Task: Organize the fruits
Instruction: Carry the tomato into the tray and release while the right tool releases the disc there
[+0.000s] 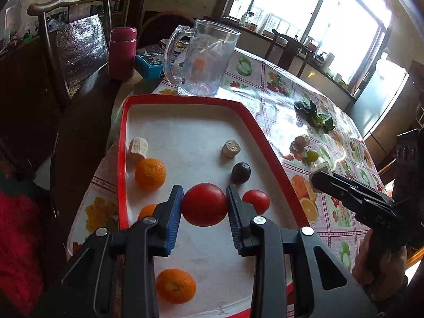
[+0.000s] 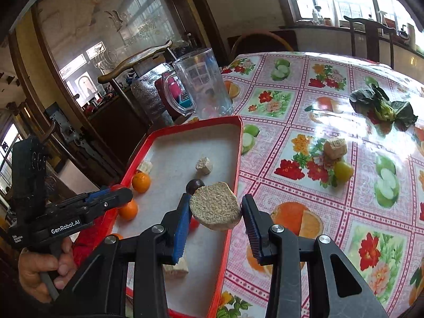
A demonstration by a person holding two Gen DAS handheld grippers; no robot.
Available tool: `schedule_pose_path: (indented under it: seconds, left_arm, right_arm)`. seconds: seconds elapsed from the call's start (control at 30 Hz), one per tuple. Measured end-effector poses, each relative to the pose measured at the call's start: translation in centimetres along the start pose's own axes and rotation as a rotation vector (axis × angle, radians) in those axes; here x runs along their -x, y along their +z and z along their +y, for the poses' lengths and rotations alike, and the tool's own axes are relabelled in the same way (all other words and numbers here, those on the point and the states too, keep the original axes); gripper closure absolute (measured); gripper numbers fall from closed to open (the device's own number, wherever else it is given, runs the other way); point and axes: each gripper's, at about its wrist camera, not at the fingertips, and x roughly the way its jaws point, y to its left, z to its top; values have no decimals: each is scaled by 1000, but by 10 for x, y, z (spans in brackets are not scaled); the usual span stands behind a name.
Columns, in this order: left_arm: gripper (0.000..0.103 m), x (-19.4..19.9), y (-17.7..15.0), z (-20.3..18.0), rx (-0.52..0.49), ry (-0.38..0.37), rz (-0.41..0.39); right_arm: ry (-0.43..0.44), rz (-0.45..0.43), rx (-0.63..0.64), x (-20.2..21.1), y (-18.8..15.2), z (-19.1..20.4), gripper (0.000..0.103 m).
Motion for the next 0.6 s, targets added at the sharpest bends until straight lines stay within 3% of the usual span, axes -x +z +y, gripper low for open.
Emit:
schedule_pose_path:
  seconds: [0.33, 0.6]
  left_arm:
    - [73, -23, 48, 23, -34, 52, 18]
    - [72, -69, 81, 38, -59, 102, 82]
  right_arm:
    - [-4, 68, 86, -60, 54, 16, 64]
    - [-30, 163, 141, -116, 78, 22, 64]
